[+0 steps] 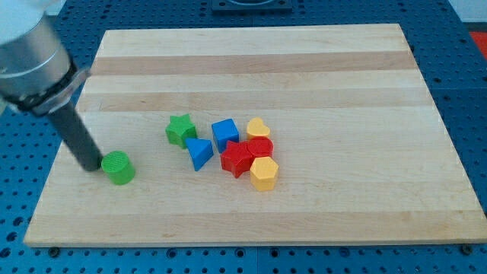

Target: Move the green circle into the yellow hexagon

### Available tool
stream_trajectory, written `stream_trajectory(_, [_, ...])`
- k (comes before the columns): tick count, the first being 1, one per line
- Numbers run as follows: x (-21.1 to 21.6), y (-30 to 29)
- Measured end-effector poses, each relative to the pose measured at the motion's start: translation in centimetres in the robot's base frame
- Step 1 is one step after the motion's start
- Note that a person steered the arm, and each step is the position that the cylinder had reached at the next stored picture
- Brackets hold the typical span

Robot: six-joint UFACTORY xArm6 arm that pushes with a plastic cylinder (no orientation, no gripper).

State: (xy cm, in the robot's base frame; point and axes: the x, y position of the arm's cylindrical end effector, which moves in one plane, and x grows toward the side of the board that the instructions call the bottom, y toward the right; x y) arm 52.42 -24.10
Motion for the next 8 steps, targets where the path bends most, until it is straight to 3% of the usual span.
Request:
stream_trajectory(1, [0.9,0.7])
stream_trajectory(3, [3.0,13.2])
stream_trajectory(4, [3.6,13.2])
stream_trajectory(6, [6.5,7.0])
stream_trajectory(7, [3.2,4.9])
stream_trajectory(8, [-6.3,4.6])
